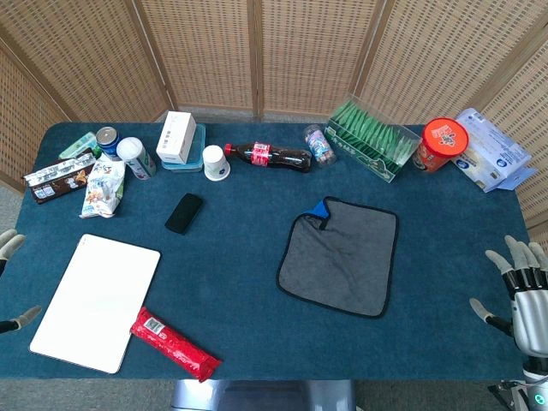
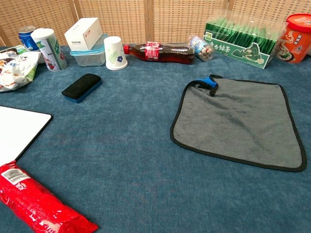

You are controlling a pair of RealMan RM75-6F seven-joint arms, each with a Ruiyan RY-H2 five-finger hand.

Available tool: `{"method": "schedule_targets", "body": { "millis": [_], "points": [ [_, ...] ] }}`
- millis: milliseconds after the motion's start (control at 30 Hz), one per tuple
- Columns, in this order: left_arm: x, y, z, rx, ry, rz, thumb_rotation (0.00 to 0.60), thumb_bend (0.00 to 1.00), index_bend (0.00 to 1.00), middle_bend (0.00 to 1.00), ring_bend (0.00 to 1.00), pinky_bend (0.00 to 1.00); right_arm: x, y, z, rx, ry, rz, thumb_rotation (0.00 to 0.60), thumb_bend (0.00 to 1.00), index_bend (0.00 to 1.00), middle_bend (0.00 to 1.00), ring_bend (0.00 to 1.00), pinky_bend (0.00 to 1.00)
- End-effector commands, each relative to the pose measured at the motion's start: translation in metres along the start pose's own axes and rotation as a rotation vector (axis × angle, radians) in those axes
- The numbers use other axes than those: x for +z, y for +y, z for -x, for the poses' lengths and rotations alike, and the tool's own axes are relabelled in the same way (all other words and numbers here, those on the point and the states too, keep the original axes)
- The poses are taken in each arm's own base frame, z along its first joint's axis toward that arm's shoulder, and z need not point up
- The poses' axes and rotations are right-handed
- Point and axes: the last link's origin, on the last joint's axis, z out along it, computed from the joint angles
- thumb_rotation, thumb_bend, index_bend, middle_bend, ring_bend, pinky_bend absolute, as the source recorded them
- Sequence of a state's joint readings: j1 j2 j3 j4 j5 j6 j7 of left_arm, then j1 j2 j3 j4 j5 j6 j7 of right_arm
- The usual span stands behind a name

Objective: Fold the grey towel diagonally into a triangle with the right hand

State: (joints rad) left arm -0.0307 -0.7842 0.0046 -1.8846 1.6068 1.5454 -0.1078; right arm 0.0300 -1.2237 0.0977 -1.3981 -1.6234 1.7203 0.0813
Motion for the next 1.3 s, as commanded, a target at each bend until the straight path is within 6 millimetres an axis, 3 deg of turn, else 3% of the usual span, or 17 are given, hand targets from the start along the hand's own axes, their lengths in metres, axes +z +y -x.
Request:
{"method": "schedule_targets", "body": {
  "millis": [33, 267, 500, 900, 1300],
  "points": [
    [0.0, 0.0, 0.0, 0.0, 0.0, 0.0, 0.6, 0.14, 0.0, 0.0, 0.0, 0.0, 0.0, 0.0, 0.001, 0.0, -0.004, 0.0, 0.6, 0.0, 0.2, 0.06, 0.0, 0.0],
    [0.0, 0.0, -0.001, -0.012, 0.001, 0.007, 0.6, 0.14, 0.0, 0.0, 0.0, 0.0, 0.001, -0.004, 0.005, -0.001, -0.03, -0.007, 0.6, 0.0, 0.21, 0.06, 0.0, 0.0],
    [0.002, -0.001, -0.001, -0.026, -0.006, 0.008, 0.6, 0.14, 0.0, 0.0, 0.0, 0.0, 0.023, -0.021, 0.018, 0.048, -0.081, -0.032, 0.6, 0.0, 0.21, 0.06, 0.0, 0.0],
    [0.009, -0.003, -0.001, -0.035, -0.004, -0.022, 0.6, 0.14, 0.0, 0.0, 0.0, 0.0, 0.099, -0.083, 0.059, 0.1, -0.191, -0.147, 0.6, 0.0, 0.24, 0.06, 0.0, 0.0],
    [0.019, -0.011, 0.0, -0.042, -0.006, -0.069, 0.6, 0.14, 0.0, 0.0, 0.0, 0.0, 0.157, -0.138, 0.095, 0.09, -0.26, -0.191, 0.6, 0.0, 0.24, 0.04, 0.0, 0.0]
  ]
}}
